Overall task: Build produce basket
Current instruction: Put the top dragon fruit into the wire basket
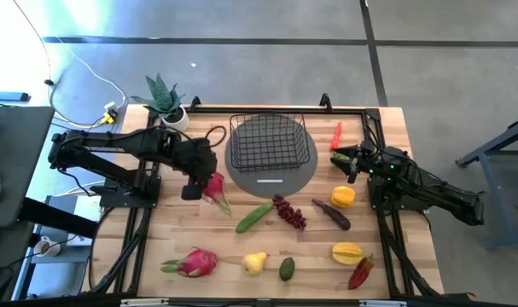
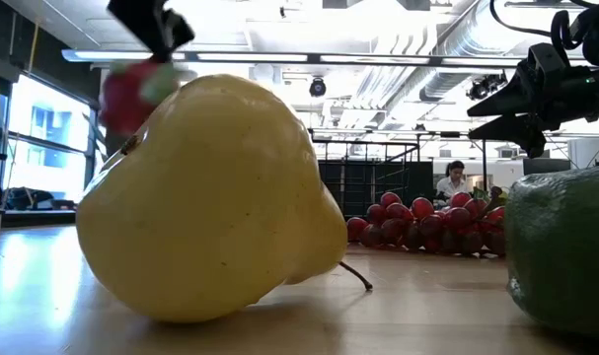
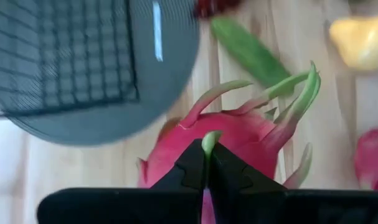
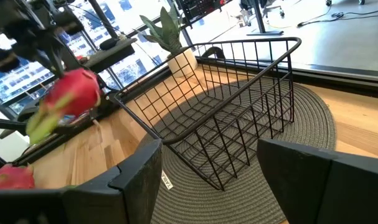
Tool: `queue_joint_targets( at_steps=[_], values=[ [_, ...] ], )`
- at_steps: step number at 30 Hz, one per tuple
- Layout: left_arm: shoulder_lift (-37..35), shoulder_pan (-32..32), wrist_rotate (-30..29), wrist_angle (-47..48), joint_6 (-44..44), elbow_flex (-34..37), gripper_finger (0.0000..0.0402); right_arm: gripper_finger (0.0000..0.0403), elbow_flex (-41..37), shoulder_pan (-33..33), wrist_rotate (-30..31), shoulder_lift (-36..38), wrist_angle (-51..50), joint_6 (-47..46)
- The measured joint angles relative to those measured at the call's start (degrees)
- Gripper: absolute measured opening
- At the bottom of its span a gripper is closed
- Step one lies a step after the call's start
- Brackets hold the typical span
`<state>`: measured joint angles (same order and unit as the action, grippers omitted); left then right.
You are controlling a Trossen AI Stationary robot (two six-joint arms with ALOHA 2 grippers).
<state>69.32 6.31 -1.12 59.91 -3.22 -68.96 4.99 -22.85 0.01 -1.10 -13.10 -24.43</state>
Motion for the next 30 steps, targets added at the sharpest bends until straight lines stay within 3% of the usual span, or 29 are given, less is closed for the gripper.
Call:
queue_joint_targets(
  at_steps=[8,20,30],
  values=[
    [0.0,0.1,-7.0,-3.6,0.0,-5.9,0.0,0.0243,0.0,0.0,0.0,0.0,0.0,0.0],
    [2.0,2.9,-16.1,-22.1,-1.2,-6.4,0.0,0.0243,0.0,0.0,0.0,0.0,0.0,0.0],
    [9.2,10.1,-15.8,-32.3,-2.4,-6.4,0.0,0.0243,0.0,0.0,0.0,0.0,0.0,0.0]
  ],
)
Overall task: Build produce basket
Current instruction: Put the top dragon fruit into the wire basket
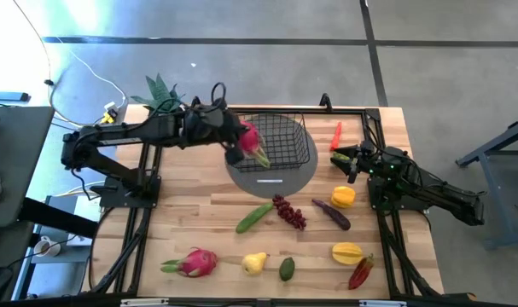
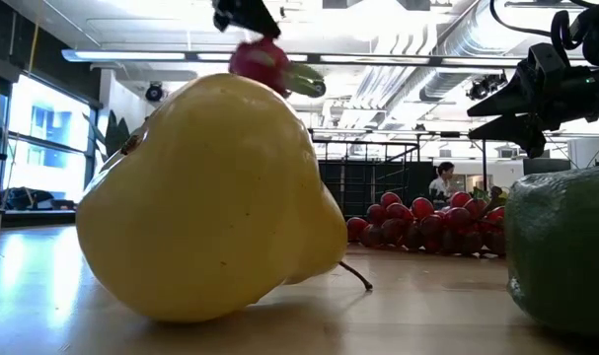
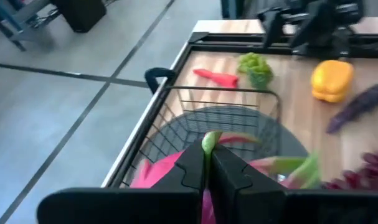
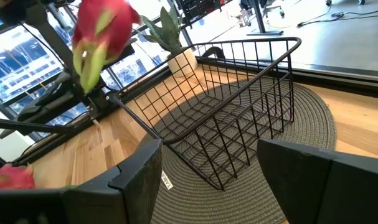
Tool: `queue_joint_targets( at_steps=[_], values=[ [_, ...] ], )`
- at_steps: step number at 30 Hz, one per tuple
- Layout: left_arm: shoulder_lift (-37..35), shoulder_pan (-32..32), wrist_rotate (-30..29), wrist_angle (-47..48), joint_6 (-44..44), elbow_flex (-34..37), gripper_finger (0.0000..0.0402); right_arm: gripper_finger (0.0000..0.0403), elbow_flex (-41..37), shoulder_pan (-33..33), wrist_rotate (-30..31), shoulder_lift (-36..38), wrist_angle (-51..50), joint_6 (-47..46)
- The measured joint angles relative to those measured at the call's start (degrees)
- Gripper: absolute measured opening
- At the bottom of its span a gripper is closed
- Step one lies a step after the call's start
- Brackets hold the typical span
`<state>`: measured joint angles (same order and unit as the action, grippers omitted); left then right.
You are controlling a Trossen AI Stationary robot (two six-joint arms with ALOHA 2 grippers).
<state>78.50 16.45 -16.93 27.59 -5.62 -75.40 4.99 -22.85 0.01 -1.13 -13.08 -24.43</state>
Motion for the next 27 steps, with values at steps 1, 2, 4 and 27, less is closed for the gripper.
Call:
queue_joint_targets(
  at_steps=[1,2,4,27],
  values=[
    [0.9,0.5,0.0,-0.8,0.0,0.0,0.0,0.0243,0.0,0.0,0.0,0.0,0.0,0.0],
    [1.9,1.2,0.2,-0.9,0.2,0.0,0.0,0.0243,0.0,0.0,0.0,0.0,0.0,0.0],
    [3.7,2.5,0.8,-0.6,0.9,0.0,0.0,0.0243,0.0,0.0,0.0,0.0,0.0,0.0],
    [17.9,11.6,6.4,-0.8,9.9,0.0,0.0,0.0243,0.0,0.0,0.0,0.0,0.0,0.0]
  ],
)
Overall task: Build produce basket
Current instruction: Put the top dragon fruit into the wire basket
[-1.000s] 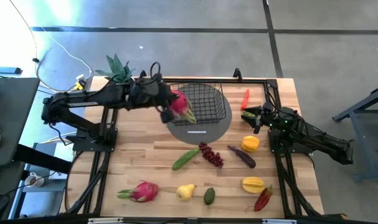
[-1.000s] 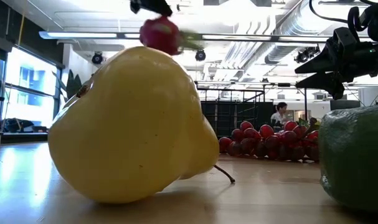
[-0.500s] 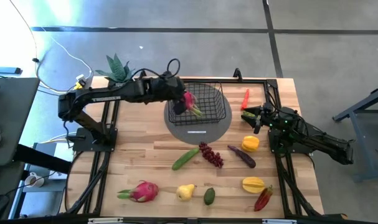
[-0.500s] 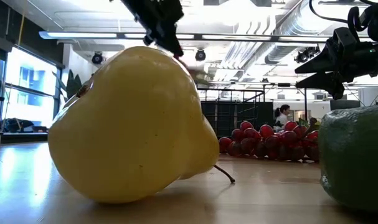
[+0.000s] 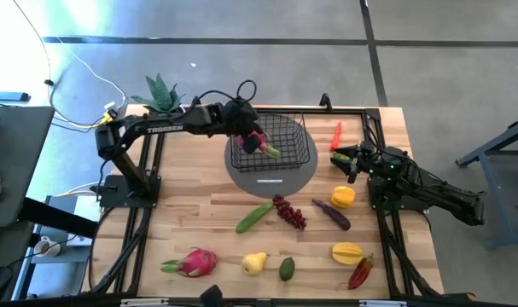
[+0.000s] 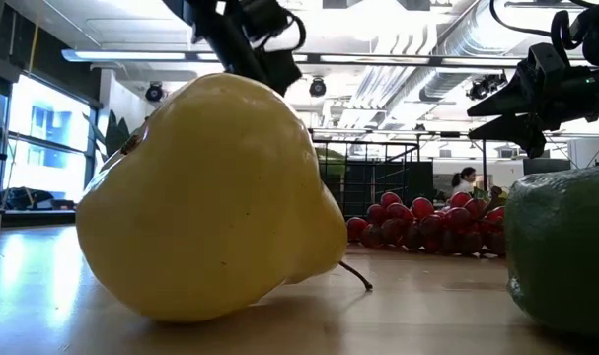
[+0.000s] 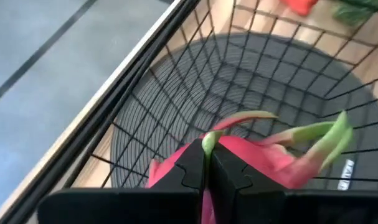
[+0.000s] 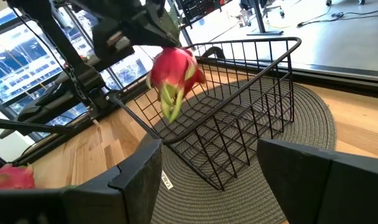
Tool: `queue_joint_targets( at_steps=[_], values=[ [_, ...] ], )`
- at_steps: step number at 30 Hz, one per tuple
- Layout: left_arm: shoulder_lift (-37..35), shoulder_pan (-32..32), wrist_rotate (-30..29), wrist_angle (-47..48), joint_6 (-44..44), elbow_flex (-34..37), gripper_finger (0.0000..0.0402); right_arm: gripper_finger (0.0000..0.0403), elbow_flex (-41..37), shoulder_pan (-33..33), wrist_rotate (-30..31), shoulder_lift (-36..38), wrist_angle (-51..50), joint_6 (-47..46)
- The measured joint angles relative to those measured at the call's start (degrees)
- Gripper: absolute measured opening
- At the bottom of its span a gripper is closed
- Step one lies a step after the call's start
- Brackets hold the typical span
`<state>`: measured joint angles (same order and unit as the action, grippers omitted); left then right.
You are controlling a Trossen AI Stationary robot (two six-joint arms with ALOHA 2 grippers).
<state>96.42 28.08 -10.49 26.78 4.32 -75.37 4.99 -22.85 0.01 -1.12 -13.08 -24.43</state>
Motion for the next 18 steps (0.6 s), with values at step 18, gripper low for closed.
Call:
queue_joint_targets(
  at_steps=[18],
  values=[
    [4.6,1.6,6.9,0.4,3.2,0.0,0.001,0.0243,0.0,0.0,0.0,0.0,0.0,0.0]
  ],
)
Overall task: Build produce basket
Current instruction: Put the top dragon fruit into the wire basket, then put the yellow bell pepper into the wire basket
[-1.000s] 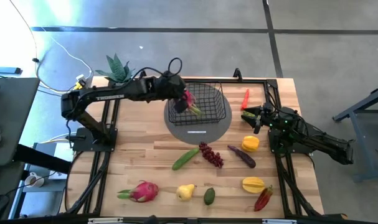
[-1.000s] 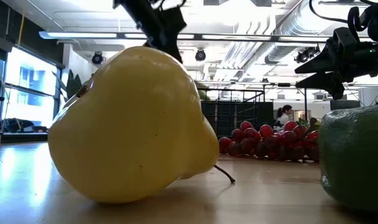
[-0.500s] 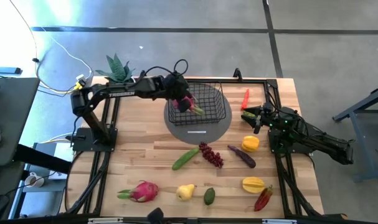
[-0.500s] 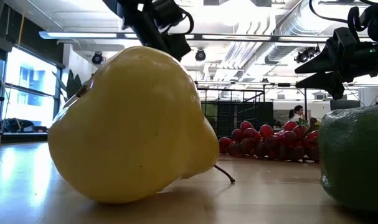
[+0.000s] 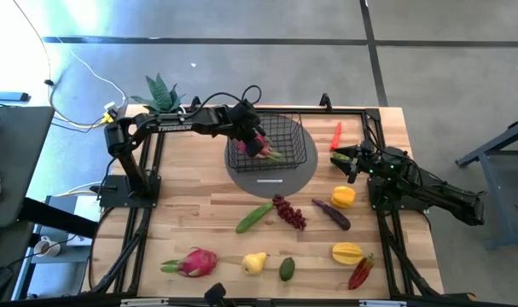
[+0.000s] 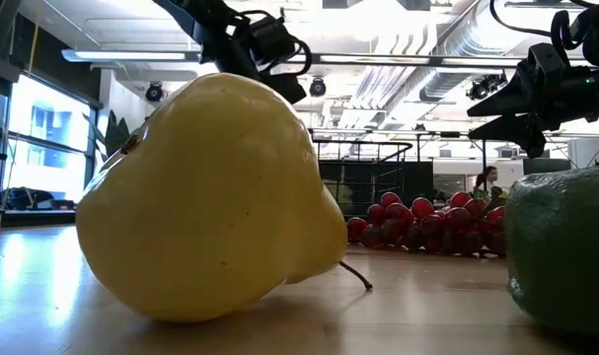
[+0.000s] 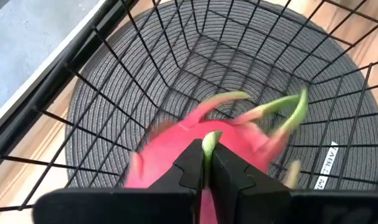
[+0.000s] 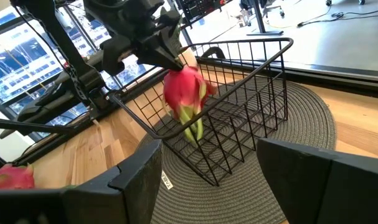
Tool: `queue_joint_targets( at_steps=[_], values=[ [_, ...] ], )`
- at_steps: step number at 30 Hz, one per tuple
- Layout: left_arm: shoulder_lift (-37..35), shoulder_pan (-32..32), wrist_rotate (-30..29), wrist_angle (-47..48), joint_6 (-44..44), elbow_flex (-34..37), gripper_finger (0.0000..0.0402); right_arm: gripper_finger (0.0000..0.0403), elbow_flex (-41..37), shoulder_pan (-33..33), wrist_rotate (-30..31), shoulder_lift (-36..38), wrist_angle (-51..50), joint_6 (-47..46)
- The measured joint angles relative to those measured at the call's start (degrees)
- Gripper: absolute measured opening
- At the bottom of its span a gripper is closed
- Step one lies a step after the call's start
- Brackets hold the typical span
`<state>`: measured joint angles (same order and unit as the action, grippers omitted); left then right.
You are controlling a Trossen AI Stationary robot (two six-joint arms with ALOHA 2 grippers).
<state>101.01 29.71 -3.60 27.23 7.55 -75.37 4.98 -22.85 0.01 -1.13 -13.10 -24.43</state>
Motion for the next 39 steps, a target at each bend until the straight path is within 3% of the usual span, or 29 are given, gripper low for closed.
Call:
queue_joint_targets(
  at_steps=[5,19,39],
  values=[
    [0.0,0.0,0.0,-0.1,0.2,0.0,0.0021,0.0243,0.0,0.0,0.0,0.0,0.0,0.0],
    [0.0,0.0,0.7,1.8,9.9,-2.0,0.0117,0.0243,0.0,0.0,0.0,0.0,0.0,0.0],
    [-1.0,-8.6,1.4,15.3,9.2,-24.7,0.0106,0.0243,0.0,0.0,0.0,0.0,0.0,0.0]
  ],
)
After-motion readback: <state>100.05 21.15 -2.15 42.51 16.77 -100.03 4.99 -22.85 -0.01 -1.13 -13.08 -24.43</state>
